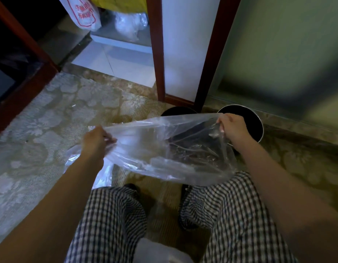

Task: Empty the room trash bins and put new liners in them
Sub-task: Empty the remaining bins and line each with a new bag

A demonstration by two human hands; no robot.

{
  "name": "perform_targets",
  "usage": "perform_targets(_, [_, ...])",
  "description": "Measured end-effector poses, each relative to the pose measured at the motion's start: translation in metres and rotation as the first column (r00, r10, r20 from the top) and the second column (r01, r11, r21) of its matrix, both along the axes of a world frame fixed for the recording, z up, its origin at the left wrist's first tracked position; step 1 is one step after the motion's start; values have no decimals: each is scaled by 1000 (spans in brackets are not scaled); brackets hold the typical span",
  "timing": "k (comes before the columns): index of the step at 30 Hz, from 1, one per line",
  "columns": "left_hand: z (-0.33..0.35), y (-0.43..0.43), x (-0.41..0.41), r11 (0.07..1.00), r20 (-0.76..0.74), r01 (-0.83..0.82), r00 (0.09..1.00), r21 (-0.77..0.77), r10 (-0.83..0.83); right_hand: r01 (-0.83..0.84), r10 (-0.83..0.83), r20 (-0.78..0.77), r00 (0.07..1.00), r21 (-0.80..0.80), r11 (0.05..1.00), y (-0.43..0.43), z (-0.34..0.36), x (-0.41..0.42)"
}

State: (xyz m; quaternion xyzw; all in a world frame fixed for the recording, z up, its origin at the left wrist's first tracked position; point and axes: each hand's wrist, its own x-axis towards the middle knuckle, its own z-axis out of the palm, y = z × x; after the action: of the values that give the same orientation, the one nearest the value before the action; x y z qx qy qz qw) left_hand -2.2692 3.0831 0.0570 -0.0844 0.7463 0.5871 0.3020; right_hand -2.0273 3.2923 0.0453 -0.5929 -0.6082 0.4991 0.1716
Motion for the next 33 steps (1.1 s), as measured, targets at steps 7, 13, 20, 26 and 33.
perform_targets(7, [20, 74, 10, 956, -158, 135, 983, 260, -96, 109, -88, -171, 981, 118, 987, 28, 27, -5])
perform_targets(13, [6, 106, 22, 930, -261, 135, 964, 342, -44, 133, -110, -169, 979, 128, 983, 40, 31, -9])
perform_targets(20, [10, 124, 31, 888, -329, 136, 944, 439, 18, 292, -224, -354, 908, 152, 944, 43, 30, -7])
perform_targets(26, [24, 136, 35, 876, -368, 151, 929, 459, 33, 266, -163, -405, 899, 211, 941, 50, 33, -14])
perform_targets(33, [-15, 131, 35, 943, -389, 123, 921, 309, 7, 205, -102, -373, 922, 246, 947, 44, 10, -27])
